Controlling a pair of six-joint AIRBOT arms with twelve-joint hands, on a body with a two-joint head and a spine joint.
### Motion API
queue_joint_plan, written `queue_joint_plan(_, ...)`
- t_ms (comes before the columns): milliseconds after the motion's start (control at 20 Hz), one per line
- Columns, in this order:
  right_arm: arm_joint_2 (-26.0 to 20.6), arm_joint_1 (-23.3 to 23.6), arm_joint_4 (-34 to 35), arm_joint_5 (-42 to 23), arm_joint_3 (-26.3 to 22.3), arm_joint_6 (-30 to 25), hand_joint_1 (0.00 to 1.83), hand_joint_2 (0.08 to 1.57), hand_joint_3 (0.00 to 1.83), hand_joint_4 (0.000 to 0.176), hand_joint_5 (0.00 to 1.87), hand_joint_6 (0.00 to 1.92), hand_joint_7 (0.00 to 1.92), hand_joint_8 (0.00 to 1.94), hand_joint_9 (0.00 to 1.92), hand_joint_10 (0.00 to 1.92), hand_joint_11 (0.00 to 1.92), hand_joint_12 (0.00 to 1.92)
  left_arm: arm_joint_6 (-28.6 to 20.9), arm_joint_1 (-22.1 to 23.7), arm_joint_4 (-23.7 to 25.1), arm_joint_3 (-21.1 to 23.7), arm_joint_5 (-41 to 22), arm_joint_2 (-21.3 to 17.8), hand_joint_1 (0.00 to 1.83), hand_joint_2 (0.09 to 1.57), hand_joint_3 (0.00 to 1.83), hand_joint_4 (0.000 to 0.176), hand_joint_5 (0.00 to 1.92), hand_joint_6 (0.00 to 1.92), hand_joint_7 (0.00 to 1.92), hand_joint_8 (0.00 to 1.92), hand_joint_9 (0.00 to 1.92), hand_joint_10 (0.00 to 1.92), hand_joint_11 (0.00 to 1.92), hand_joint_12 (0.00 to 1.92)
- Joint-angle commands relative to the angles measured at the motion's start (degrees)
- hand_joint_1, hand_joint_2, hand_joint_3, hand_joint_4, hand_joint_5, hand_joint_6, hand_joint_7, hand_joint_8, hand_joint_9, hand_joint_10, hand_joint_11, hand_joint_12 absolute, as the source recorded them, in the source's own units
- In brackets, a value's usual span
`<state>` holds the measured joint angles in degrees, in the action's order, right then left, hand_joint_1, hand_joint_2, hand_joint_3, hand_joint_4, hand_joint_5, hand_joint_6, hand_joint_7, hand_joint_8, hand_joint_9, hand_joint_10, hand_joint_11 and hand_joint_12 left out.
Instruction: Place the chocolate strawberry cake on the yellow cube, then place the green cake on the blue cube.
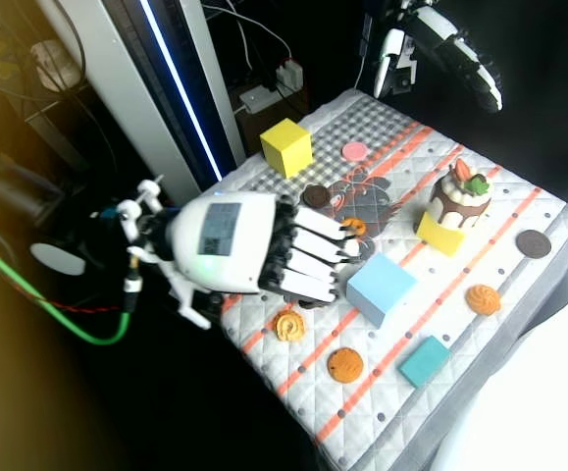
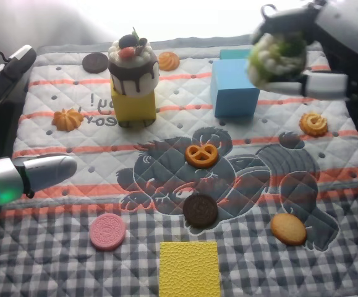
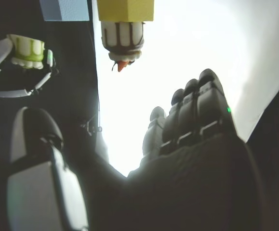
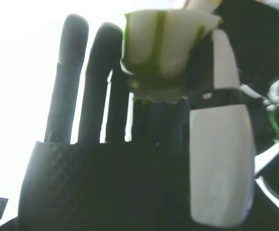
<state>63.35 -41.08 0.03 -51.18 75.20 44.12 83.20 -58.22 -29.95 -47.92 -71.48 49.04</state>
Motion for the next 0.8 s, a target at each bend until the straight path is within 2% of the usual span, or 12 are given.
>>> queue_joint_plan(0,0.5,1.8,1.1,-5.0,0.9,-0.2,1.37,1.08,0.00,0.000,0.95,0.94,1.12,0.65,1.03,1.09,0.76,1.04,-0.6,0.2,1.2,-0.2,-6.8,-0.4,0.84,0.83,0.01,0.155,0.00,0.00,0.00,0.00,0.00,0.00,0.00,0.00)
queue_joint_plan(50,1.6,3.2,1.1,-3.3,2.0,-0.2,1.38,1.07,0.00,0.000,0.95,0.93,1.12,0.65,1.06,1.05,0.85,1.04,-0.6,0.2,1.3,-0.3,-6.7,-0.4,0.84,0.83,0.01,0.161,0.00,0.00,0.00,0.00,0.00,0.00,0.00,0.00)
queue_joint_plan(100,2.9,4.3,1.3,-1.7,3.2,-0.2,1.37,1.08,0.00,0.000,0.93,0.96,1.08,0.73,1.06,1.06,0.91,1.07,-0.6,0.2,1.4,-0.3,-6.4,-0.3,0.82,0.84,0.01,0.147,0.00,0.00,0.00,0.00,0.00,0.00,0.00,0.00)
queue_joint_plan(150,3.6,5.0,1.4,-0.7,4.0,-0.2,1.36,1.10,0.00,0.000,0.89,1.04,1.02,0.81,1.02,1.11,0.88,1.07,-0.6,0.2,1.5,-0.4,-6.3,-0.3,0.81,0.83,0.01,0.162,0.00,0.00,0.00,0.00,0.00,0.00,0.00,0.00)
queue_joint_plan(250,5.4,6.4,1.6,1.6,5.8,-0.2,1.36,1.13,0.00,0.000,0.81,1.13,0.97,0.92,0.98,1.20,0.83,1.10,-0.8,0.3,1.6,-0.5,-6.1,-0.1,0.82,0.84,0.01,0.150,0.00,0.00,0.00,0.00,0.00,0.00,0.00,0.00)
queue_joint_plan(300,6.2,7.0,1.6,3.0,6.6,-0.2,1.36,1.13,0.00,0.000,0.80,1.15,0.94,0.94,1.01,1.15,0.88,1.04,-1.0,0.3,1.7,-0.6,-6.1,-0.1,0.82,0.84,0.01,0.155,0.00,0.00,0.00,0.00,0.00,0.00,0.00,0.00)
queue_joint_plan(500,8.1,7.7,1.6,6.7,8.9,-0.2,1.36,1.11,0.00,0.000,0.84,1.08,0.95,0.93,1.07,1.07,0.95,0.96,-2.1,0.3,2.4,-0.7,-6.3,0.2,0.81,0.83,0.00,0.155,0.00,0.00,0.00,0.00,0.00,0.00,0.00,0.00)
queue_joint_plan(550,8.5,7.7,1.7,7.2,9.2,-0.2,1.36,1.11,0.00,0.000,0.84,1.09,0.97,0.90,1.06,1.07,0.96,0.97,-2.2,0.3,2.5,-0.7,-6.4,0.3,0.80,0.84,0.01,0.139,0.00,0.00,0.00,0.00,0.00,0.00,0.00,0.00)
queue_joint_plan(600,8.8,7.7,1.7,7.7,9.5,-0.2,1.36,1.11,0.00,0.000,0.83,1.09,0.98,0.89,1.04,1.10,0.92,0.99,-2.3,0.2,2.5,-0.7,-6.5,0.3,0.80,0.85,0.01,0.141,0.00,0.00,0.00,0.00,0.00,0.00,0.00,0.00)
queue_joint_plan(650,8.9,7.7,1.7,8.1,9.6,-0.2,1.24,1.14,0.00,0.000,0.83,1.16,0.99,0.99,0.99,0.60,0.89,1.00,-2.3,0.2,2.5,-0.7,-6.5,0.3,0.81,0.85,0.01,0.150,0.00,0.00,0.00,0.00,0.00,0.00,0.00,0.00)
queue_joint_plan(700,8.9,7.6,1.7,8.5,9.6,-0.2,1.22,1.14,0.00,0.000,0.83,1.13,1.02,1.01,1.06,0.35,0.89,1.06,-2.4,0.2,2.5,-0.7,-6.6,0.2,0.81,0.85,0.01,0.155,0.00,0.00,0.00,0.00,0.00,0.00,0.00,0.00)
queue_joint_plan(750,9.0,7.6,1.7,8.6,9.6,-0.2,1.23,1.14,0.00,0.000,0.82,1.09,1.03,1.04,1.09,0.29,0.85,1.17,-2.5,0.2,2.5,-0.7,-6.7,0.2,0.82,0.85,0.01,0.168,0.00,0.00,0.00,0.00,0.00,0.00,0.00,0.00)
